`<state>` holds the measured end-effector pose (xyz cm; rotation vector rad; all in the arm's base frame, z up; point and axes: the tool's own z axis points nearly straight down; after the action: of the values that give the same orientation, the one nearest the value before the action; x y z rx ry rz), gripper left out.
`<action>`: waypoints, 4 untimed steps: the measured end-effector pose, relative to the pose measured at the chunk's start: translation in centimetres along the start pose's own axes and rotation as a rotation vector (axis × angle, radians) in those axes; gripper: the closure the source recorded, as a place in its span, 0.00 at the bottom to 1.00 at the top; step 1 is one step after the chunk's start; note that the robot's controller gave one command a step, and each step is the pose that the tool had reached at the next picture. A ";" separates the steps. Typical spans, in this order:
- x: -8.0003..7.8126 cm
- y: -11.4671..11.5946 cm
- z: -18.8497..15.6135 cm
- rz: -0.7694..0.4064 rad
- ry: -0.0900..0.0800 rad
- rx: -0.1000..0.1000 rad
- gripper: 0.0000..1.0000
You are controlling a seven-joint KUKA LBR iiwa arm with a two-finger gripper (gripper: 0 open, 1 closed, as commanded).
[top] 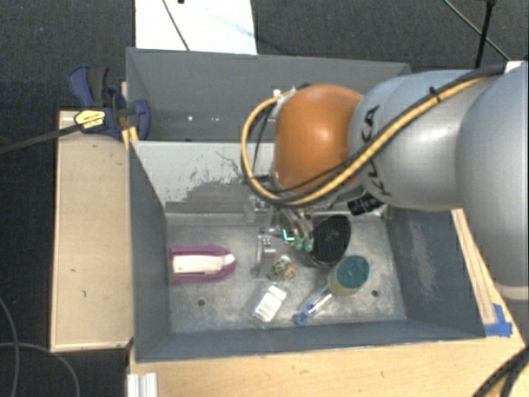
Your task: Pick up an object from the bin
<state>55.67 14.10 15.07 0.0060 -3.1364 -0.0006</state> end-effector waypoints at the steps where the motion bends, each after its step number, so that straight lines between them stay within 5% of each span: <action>1: 2.3 4.9 6.3 -0.163 -0.002 0.000 0.00; 2: 0.7 4.1 2.2 -0.507 -0.012 0.001 0.00; 3: 0.7 5.8 5.8 -0.492 -0.005 0.001 0.00; 4: 1.3 6.0 7.9 -0.232 -0.011 -0.002 0.00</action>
Offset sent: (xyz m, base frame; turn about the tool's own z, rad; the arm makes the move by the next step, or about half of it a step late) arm -0.0221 0.0470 -0.0616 -0.1626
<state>54.26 20.09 7.17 0.3696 -3.1260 -0.0043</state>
